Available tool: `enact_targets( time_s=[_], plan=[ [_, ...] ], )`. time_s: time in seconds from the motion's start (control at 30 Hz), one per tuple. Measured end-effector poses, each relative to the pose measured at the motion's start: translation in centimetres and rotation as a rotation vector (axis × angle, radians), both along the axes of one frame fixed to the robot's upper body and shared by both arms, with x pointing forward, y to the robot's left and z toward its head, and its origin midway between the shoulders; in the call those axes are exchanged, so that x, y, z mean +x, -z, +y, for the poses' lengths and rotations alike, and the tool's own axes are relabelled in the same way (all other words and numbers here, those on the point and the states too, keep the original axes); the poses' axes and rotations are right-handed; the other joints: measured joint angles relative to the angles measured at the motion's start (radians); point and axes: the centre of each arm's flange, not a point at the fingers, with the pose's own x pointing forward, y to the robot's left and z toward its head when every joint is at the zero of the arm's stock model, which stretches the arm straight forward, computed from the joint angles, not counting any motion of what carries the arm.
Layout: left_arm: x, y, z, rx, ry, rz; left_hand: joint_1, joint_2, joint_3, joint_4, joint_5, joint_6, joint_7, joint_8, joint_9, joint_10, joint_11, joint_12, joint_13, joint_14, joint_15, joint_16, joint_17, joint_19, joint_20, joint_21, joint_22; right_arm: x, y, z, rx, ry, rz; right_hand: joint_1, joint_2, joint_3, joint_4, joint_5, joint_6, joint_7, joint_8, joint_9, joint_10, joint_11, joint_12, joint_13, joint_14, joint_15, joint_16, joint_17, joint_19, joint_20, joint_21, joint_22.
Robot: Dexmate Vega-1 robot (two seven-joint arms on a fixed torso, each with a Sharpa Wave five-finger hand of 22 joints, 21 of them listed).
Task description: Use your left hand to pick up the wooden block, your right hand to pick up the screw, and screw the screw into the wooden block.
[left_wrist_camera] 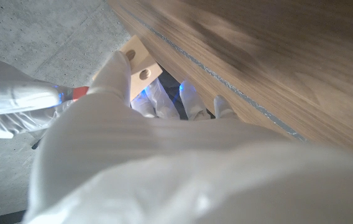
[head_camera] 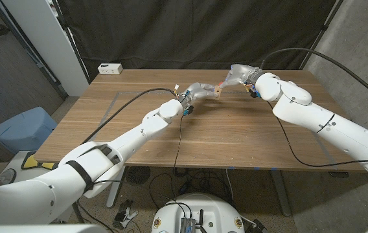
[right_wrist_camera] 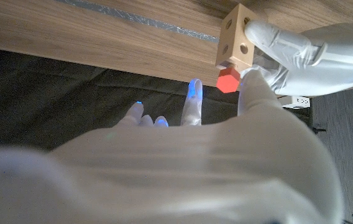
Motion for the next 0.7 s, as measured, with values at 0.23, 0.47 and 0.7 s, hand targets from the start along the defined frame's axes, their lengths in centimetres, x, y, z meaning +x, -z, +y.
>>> enact_targets(
  time_s=[0.23,0.47,0.7],
  plan=[
    [-0.01,0.04,-0.07,0.003,0.001,0.002,0.0,0.0,0.0,0.0,0.0,0.0,0.0,-0.001,0.0,0.0,0.0,-0.001,0.0,0.0,0.0,0.0,0.0,0.0,0.0,0.0,0.0,0.21,0.1,-0.03,0.004,0.002,-0.015,0.011,0.0,0.004,-0.004,0.008,0.021,-0.014,0.013,0.005,0.018,-0.011,0.0,0.0,0.02,-0.013,0.0,0.0,0.015,-0.004,0.0,0.0],
    [0.04,0.19,-0.14,0.006,0.003,0.006,0.0,0.0,0.0,0.0,0.0,0.0,0.0,-0.003,0.0,0.0,0.0,-0.003,0.0,0.0,0.0,0.0,0.0,0.0,0.0,0.0,0.0,0.51,0.19,-0.11,0.007,0.007,-0.028,0.02,0.001,0.008,0.0,0.008,0.043,-0.029,0.034,0.014,0.041,-0.019,0.0,0.0,0.034,-0.023,0.007,0.0,0.029,-0.007,0.006,0.0],
    [0.18,0.05,-0.24,0.01,0.005,0.007,0.0,0.0,0.0,0.0,-0.001,0.0,0.0,-0.003,0.0,0.0,0.0,-0.003,0.0,0.0,0.0,0.0,0.0,0.0,0.0,0.0,0.0,0.75,0.33,-0.11,0.005,0.011,-0.037,0.024,-0.003,0.009,0.001,0.014,0.078,-0.044,0.059,0.023,0.057,-0.025,0.0,0.0,0.049,-0.027,0.007,0.004,0.038,-0.016,0.008,0.0]
  ],
)
